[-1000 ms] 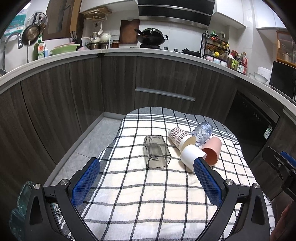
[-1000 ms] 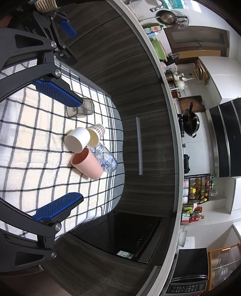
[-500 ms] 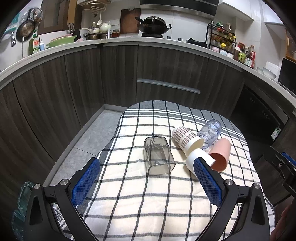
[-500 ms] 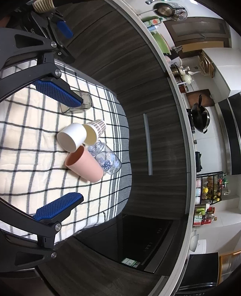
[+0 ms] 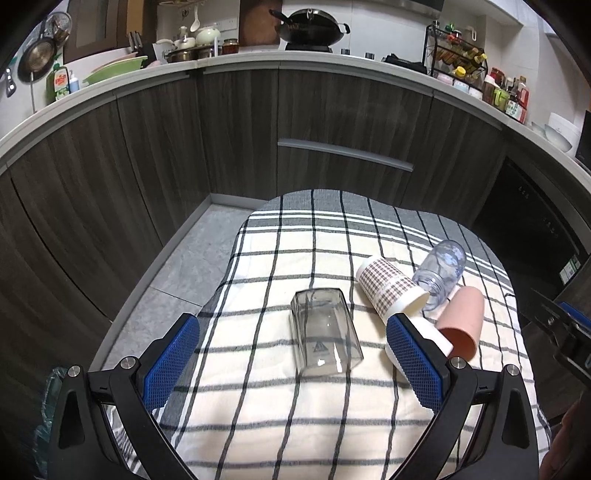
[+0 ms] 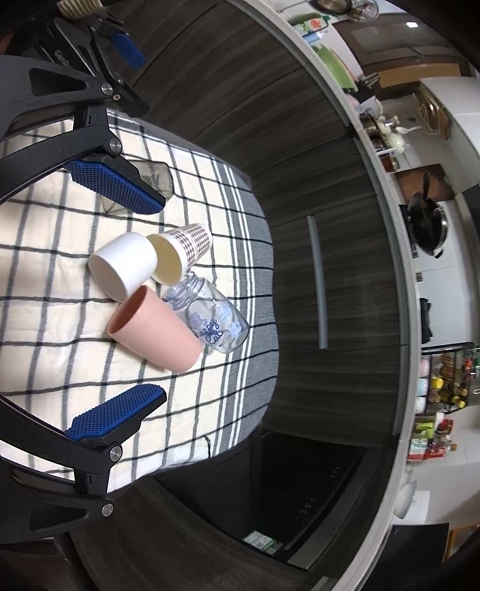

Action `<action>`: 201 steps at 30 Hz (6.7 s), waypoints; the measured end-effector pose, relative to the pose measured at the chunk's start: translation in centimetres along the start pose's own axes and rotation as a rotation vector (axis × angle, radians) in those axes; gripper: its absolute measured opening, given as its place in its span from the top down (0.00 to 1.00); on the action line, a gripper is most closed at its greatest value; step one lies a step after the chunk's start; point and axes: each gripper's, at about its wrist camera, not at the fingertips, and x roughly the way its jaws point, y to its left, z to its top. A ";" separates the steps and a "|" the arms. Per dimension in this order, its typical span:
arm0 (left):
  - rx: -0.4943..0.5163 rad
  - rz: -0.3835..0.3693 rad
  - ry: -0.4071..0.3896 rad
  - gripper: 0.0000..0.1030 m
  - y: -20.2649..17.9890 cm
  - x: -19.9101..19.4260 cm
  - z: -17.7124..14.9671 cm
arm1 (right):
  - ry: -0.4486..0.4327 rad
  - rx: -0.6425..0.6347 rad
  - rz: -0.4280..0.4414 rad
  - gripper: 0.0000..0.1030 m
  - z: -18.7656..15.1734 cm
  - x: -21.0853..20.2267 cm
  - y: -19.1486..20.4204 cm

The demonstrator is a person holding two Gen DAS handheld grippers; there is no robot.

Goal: Flip cup upside down
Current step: 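Move the right tool toward the clear plastic bottle and lower over it, then close the right gripper on the clear plastic bottle and lift it, then carry the bottle toward the left tool and hold it between its fingers, then close the left gripper on the bottle while the right gripper releases it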

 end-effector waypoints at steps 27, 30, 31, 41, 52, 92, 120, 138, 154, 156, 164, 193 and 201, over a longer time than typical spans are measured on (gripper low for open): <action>0.075 -0.026 0.094 0.00 -3.1 12.7 11.8 | 0.498 0.331 -0.096 0.10 8.8 22.8 -4.3; 0.076 -0.027 0.102 0.00 -3.1 13.4 11.8 | 0.542 0.340 -0.100 0.10 8.6 24.7 -4.3; 0.076 -0.027 0.106 0.00 -3.1 13.7 11.7 | 0.552 0.336 -0.100 0.10 8.6 25.2 -4.2; 0.062 -0.028 0.154 0.00 -2.6 15.6 10.8 | 0.640 0.288 -0.092 0.28 7.4 28.8 -3.1; 0.047 -0.036 0.120 0.00 -1.9 12.5 10.5 | 0.542 0.216 -0.058 0.29 9.1 25.7 -1.1; 0.119 -0.088 0.173 0.00 1.4 0.1 -7.8 | 0.759 0.007 0.113 0.29 -9.4 13.2 3.9; 0.233 -0.158 0.210 0.00 -6.5 -0.8 -8.6 | 0.268 0.070 0.085 0.13 -5.8 1.7 -2.3; 0.365 -0.116 0.490 0.01 -16.4 5.0 -9.2 | 0.022 0.154 0.012 0.13 -6.8 -2.4 -10.4; 0.407 -0.070 0.722 0.24 -17.9 10.8 -9.6 | 0.098 0.290 0.153 0.13 -7.6 2.3 -12.6; 0.405 -0.080 0.737 0.28 -18.0 11.1 -9.8 | 0.103 0.307 0.157 0.13 -7.6 2.7 -12.9; 0.384 -0.120 0.689 0.28 -17.7 9.6 -9.5 | 0.117 0.331 0.164 0.13 -8.0 3.0 -13.2; 0.317 -0.125 -0.281 0.29 -10.9 0.1 -11.9 | -0.100 0.136 0.109 0.13 -10.8 1.8 -8.6; 0.294 -0.124 -0.222 0.29 -10.8 2.2 -12.0 | -0.075 0.133 0.109 0.13 -11.2 2.5 -8.6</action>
